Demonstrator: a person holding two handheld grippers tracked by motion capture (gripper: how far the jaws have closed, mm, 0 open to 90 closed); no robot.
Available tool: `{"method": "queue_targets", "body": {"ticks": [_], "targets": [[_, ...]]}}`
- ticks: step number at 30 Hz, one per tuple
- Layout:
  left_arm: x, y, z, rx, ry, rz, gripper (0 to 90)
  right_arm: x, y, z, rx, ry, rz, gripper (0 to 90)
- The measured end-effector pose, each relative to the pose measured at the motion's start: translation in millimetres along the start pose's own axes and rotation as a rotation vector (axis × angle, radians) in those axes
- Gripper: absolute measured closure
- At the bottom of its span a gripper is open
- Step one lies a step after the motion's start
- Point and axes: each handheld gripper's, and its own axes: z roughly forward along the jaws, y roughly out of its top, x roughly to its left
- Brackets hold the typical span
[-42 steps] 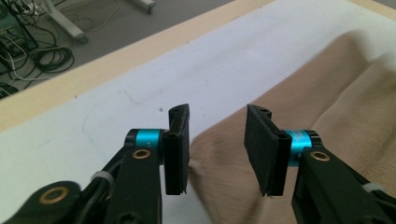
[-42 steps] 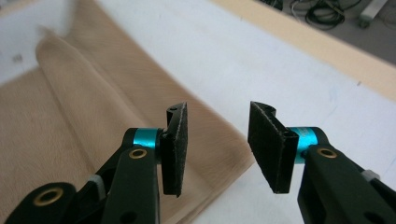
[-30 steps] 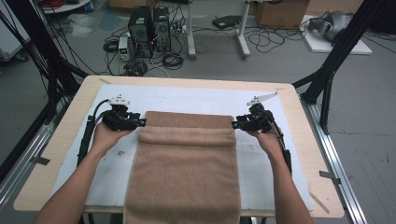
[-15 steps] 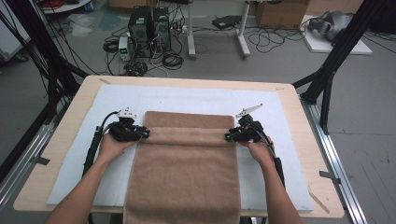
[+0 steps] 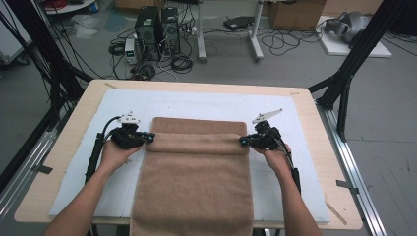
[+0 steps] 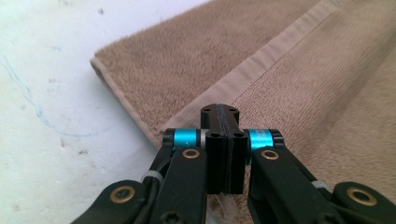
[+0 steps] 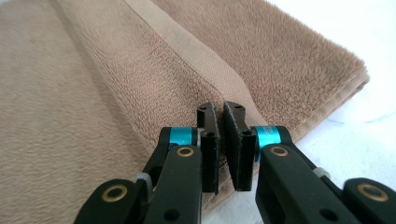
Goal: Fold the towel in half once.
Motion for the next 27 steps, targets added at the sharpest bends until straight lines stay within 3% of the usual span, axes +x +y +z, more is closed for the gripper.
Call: {"method": "queue_targets", "body": {"ticks": [5,13,18,21,27], "targets": [[-6.2,0.8,-11.4,-0.025,-0.008,0.016,89.2,8.0,1.3,-14.0,-0.036,0.024,-0.023,84.9],[-27.3,-6.4,-34.6,-0.059,-0.011,0.08,89.2,33.0,-4.5,-36.0,-0.067,0.055,-0.082,85.0],[-39.6,-19.2,-48.6,-0.067,-0.005,0.107,89.4,45.6,-14.8,-45.5,-0.093,0.081,-0.098,85.0],[-44.7,-28.2,-55.3,-0.084,-0.006,0.099,89.4,52.7,-20.1,-47.3,-0.089,0.093,-0.106,85.0],[-63.2,-47.1,-66.1,-0.094,-0.007,0.13,89.4,67.6,-32.6,-53.2,-0.093,0.117,-0.132,85.0]]}}
